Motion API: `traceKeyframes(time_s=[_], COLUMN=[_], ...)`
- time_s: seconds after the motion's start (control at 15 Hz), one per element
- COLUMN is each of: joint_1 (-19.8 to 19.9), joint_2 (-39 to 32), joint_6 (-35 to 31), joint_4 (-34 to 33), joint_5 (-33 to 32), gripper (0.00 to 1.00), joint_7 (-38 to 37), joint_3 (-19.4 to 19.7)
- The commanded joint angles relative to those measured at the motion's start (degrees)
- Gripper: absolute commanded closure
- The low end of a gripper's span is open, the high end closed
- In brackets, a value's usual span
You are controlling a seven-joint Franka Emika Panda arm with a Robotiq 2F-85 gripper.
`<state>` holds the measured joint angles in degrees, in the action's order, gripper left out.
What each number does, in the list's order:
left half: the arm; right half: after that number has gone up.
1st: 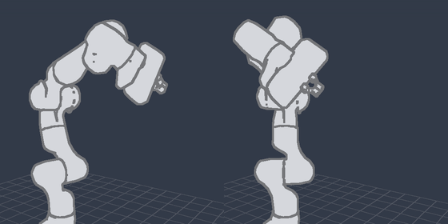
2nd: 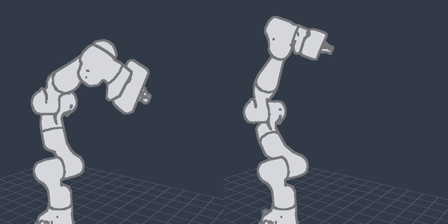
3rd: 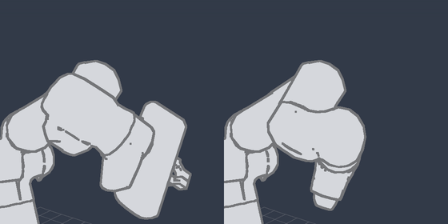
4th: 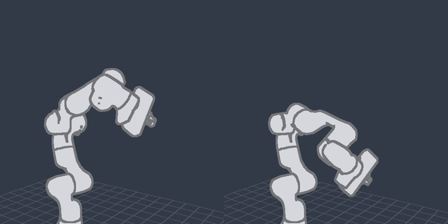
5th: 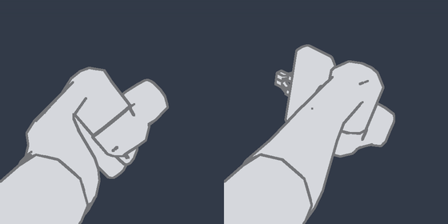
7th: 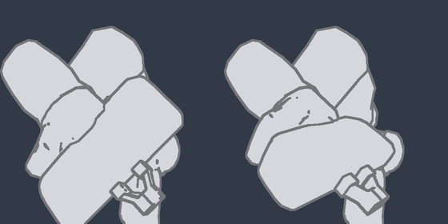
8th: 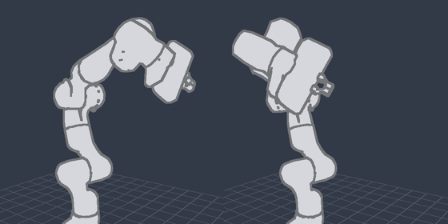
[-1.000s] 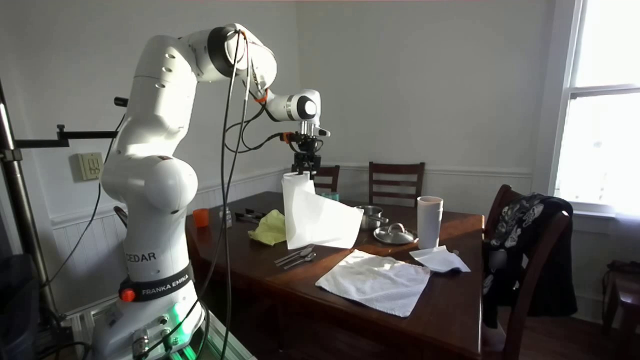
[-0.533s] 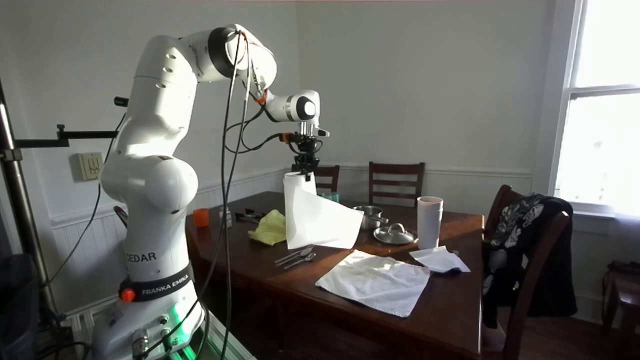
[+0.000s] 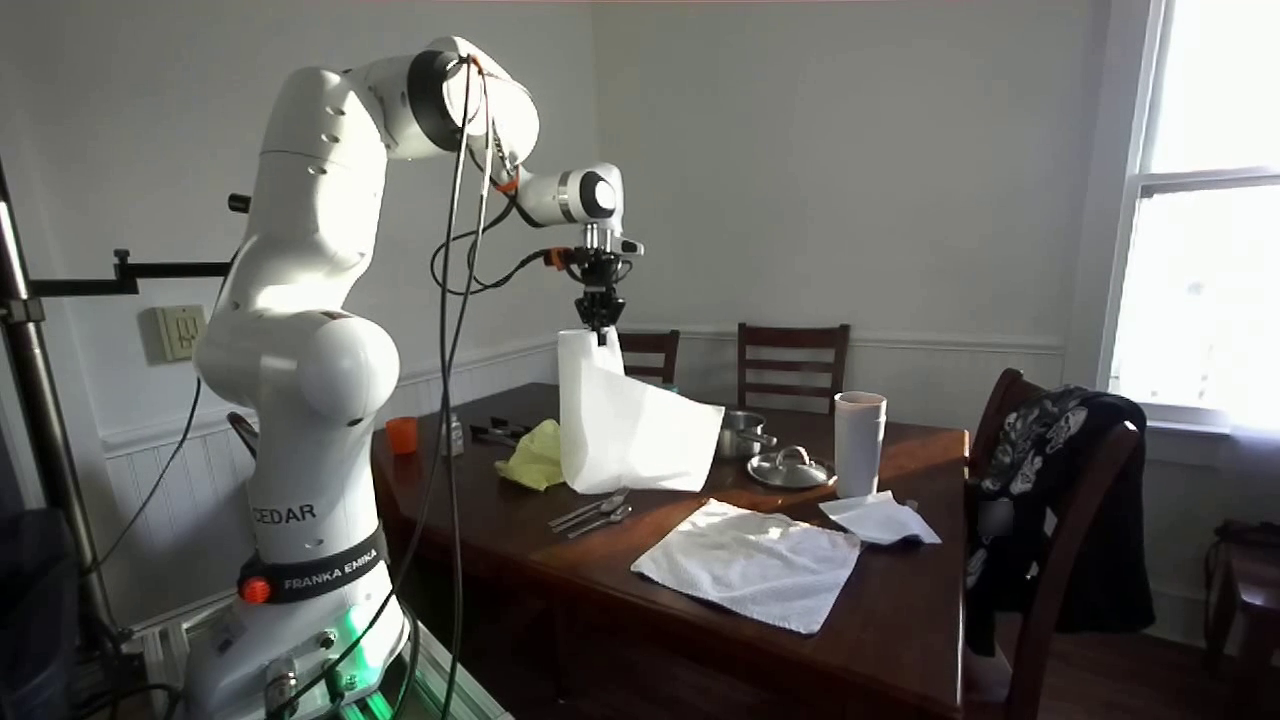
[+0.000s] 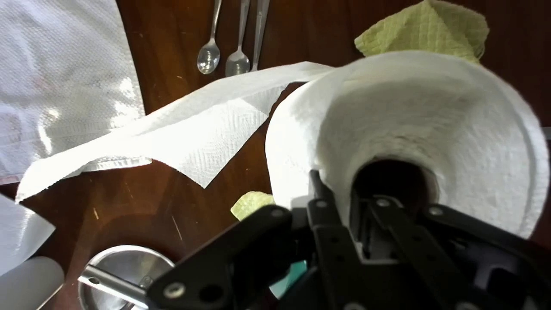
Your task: Take the paper towel roll off its holder and place it on the table
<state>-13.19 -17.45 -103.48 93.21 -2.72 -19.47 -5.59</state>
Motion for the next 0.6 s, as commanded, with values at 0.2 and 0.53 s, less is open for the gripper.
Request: traceKeyframes(time_s=[0.2, 0.53], joint_1=[-3.09, -3.84], joint_2=[0.29, -6.24], joint_6=[15.58, 17.88], joint_4=[-17.17, -31.87], joint_5=[-5.16, -5.60], gripper=[0.97, 0.97], joint_7=[-0.53, 0.24], joint_3=[-1.92, -1.76])
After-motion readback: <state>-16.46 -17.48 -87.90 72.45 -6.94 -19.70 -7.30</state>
